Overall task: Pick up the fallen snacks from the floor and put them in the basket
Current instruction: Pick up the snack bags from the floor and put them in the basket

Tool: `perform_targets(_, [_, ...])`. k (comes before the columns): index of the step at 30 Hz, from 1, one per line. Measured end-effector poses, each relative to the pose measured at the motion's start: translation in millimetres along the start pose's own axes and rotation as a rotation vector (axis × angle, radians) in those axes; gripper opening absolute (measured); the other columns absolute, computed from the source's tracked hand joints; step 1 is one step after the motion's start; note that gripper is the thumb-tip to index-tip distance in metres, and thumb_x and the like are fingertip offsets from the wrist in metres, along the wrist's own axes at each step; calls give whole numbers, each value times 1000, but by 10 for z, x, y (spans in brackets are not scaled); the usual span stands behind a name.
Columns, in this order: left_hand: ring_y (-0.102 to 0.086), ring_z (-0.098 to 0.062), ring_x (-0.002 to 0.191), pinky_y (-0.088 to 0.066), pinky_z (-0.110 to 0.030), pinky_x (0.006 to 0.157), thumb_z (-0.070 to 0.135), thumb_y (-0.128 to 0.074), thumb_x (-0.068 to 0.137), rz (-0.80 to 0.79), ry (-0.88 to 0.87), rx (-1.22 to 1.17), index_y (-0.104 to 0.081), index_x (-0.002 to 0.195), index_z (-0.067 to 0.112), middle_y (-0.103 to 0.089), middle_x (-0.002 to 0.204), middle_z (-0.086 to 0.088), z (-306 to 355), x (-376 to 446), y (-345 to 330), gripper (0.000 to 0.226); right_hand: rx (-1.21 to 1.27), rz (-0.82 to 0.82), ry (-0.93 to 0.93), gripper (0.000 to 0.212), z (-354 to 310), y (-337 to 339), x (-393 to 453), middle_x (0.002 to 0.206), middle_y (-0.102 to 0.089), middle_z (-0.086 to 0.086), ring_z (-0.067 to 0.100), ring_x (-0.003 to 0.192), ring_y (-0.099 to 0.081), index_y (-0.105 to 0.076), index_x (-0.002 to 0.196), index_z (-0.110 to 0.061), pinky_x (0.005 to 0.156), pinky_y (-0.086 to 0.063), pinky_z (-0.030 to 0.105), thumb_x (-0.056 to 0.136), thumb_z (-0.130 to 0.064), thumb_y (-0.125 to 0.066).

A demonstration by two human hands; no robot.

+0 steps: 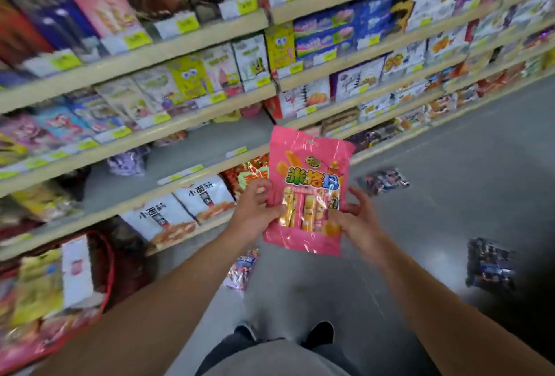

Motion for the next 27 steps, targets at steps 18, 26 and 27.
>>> perform_targets(18, [-72,-22,70,-60,-38,60,-2,-71,80,601,75,-337,-59,108,4,-71,90,-12,-1328,-1959,4097,31,-423,-663,18,33,314,-4676,-1083,99,-76,4,22,86,-75,-63,110,-18,86,-59,45,83,-3,-74])
perform_targets(26, [-74,-25,84,-59,-49,82,13,-78,77,824,160,-398,-59,115,13,-74,101,-6,-2051,-2792,5388,42,-550,-761,91,26,779,-6251,-1740,90,-76,5,24,79,-76,-62,102,-17,82,-60,47,84,-1,-73])
perform_targets(27, [-74,-24,84,-60,-47,82,12,-78,78,846,177,-414,-59,114,14,-73,102,-5,-2145,-2854,5519,41,-562,-783,85,26,854,-6427,-1773,92,-76,5,23,79,-75,-62,103,-17,81,-60,45,84,-2,-73])
Point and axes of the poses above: each hand's wrist, its own x-axis towards the middle knuckle, its own y-axis out of the back of the hand, z = x × y, the point moved 10 cm from there along x, towards the middle knuckle
